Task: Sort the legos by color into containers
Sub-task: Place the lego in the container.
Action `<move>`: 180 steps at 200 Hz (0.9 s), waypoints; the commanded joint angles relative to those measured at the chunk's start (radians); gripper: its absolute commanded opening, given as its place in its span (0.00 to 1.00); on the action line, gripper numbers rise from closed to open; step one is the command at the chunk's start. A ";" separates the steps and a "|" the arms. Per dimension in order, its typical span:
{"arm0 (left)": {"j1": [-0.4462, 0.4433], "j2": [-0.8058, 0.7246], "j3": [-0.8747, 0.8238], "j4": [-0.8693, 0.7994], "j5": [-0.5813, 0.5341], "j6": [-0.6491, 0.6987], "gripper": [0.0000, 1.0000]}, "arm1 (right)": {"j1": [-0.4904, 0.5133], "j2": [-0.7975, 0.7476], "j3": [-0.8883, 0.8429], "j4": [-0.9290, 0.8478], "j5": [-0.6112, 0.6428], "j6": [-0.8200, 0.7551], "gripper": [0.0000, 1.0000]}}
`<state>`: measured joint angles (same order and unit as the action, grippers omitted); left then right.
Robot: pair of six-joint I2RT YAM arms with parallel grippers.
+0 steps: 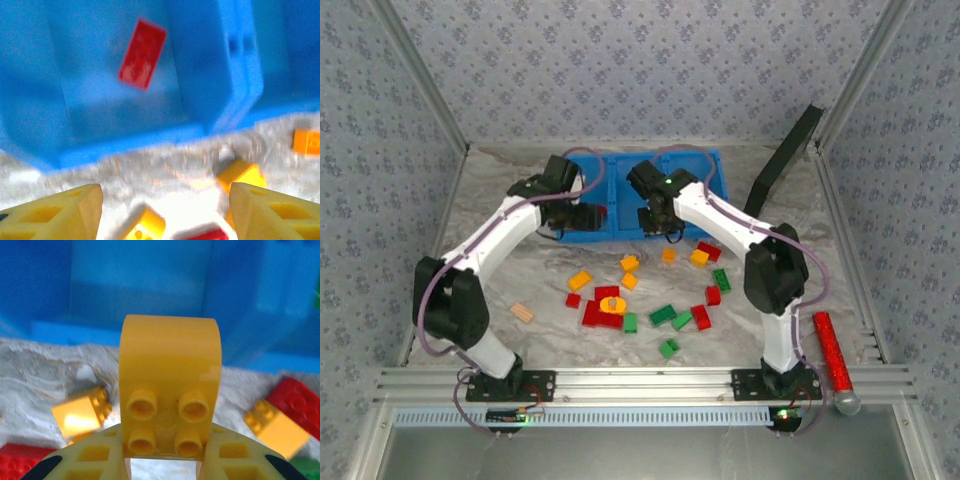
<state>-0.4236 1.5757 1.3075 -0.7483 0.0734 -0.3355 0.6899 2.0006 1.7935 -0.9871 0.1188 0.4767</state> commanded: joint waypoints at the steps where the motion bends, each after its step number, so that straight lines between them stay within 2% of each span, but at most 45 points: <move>1: -0.034 -0.103 -0.108 -0.060 0.037 -0.059 0.68 | -0.013 0.095 0.124 0.000 0.022 -0.065 0.22; 42: -0.063 -0.278 -0.297 -0.118 0.003 -0.149 0.69 | -0.047 0.261 0.311 -0.007 0.018 -0.103 0.22; 84: -0.095 -0.379 -0.465 -0.097 -0.009 -0.244 0.68 | -0.077 0.344 0.344 0.044 0.005 -0.099 0.22; 124: -0.135 -0.358 -0.562 -0.019 -0.003 -0.290 0.68 | -0.084 0.384 0.376 0.046 -0.003 -0.104 0.25; 180: -0.146 -0.283 -0.594 0.098 -0.025 -0.295 0.68 | -0.079 0.393 0.385 0.038 -0.026 -0.101 0.40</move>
<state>-0.5598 1.2686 0.7162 -0.7254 0.0708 -0.6147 0.6075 2.3787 2.1460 -0.9329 0.1093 0.3878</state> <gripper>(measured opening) 0.680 0.374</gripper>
